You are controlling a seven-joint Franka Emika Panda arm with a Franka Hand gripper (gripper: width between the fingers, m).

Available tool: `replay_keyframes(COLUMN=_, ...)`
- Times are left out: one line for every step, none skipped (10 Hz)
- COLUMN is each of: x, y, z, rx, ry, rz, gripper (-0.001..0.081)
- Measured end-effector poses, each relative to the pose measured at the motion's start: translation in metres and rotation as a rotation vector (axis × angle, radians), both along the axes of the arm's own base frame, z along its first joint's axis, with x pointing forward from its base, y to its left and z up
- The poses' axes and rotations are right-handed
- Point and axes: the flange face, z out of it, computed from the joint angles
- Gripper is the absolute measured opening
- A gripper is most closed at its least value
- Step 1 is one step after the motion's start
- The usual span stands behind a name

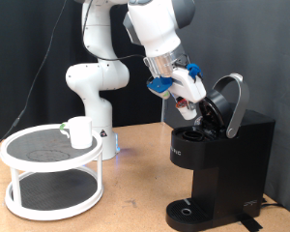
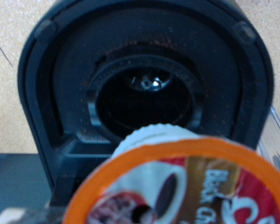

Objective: Make a cup of coffee with the keurig machine

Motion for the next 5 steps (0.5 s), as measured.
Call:
replay_keyframes(x=0.002, y=0.001, z=-0.006, rx=-0.006, ry=0.003, rz=-0.007, gripper=0.0378)
replay_keyframes(x=0.005, y=0.002, z=-0.012, rx=-0.011, ry=0.004, rz=-0.013, gripper=0.0378)
replay_keyframes(x=0.007, y=0.003, z=-0.017, rx=-0.014, ry=0.008, rz=-0.014, gripper=0.0378)
replay_keyframes(x=0.008, y=0.004, z=-0.021, rx=-0.017, ry=0.011, rz=-0.016, gripper=0.0378)
replay_keyframes(x=0.01, y=0.004, z=-0.025, rx=-0.019, ry=0.012, rz=-0.017, gripper=0.0378)
